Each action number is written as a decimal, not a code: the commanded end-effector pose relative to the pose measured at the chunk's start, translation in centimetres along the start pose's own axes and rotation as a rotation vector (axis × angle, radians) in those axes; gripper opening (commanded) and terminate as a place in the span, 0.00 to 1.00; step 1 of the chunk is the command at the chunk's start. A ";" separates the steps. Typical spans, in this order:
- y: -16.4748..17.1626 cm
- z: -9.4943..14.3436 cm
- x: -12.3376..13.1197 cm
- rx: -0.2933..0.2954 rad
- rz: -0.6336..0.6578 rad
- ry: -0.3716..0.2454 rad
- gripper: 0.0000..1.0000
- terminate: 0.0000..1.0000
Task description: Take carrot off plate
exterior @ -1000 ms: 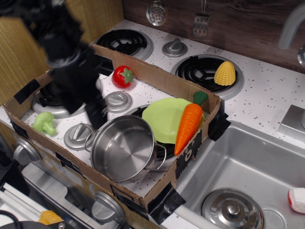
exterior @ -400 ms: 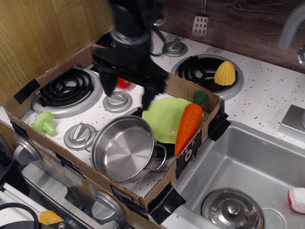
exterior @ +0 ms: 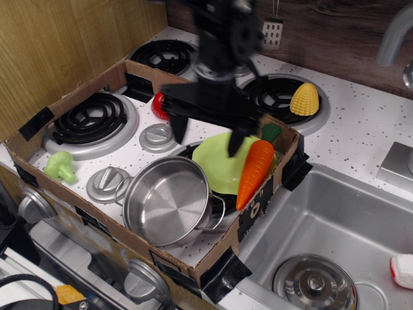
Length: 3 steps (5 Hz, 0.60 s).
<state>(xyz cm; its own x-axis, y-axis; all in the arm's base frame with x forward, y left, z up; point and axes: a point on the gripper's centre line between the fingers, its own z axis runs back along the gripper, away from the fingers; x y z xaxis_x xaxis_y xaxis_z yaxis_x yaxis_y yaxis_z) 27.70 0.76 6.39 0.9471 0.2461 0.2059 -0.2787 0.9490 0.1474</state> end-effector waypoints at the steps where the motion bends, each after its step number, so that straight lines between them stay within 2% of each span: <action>1: -1.6 0.7 1.5 -0.042 0.035 -0.034 1.00 0.00; 2: -2.0 -0.1 1.9 -0.060 0.032 -0.036 1.00 0.00; 3: -2.6 -0.9 2.3 -0.109 0.004 -0.067 1.00 0.00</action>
<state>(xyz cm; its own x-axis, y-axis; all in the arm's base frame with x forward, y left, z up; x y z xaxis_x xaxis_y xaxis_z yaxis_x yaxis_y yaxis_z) 30.06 -1.29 4.60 0.9385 0.2427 0.2457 -0.2612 0.9642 0.0452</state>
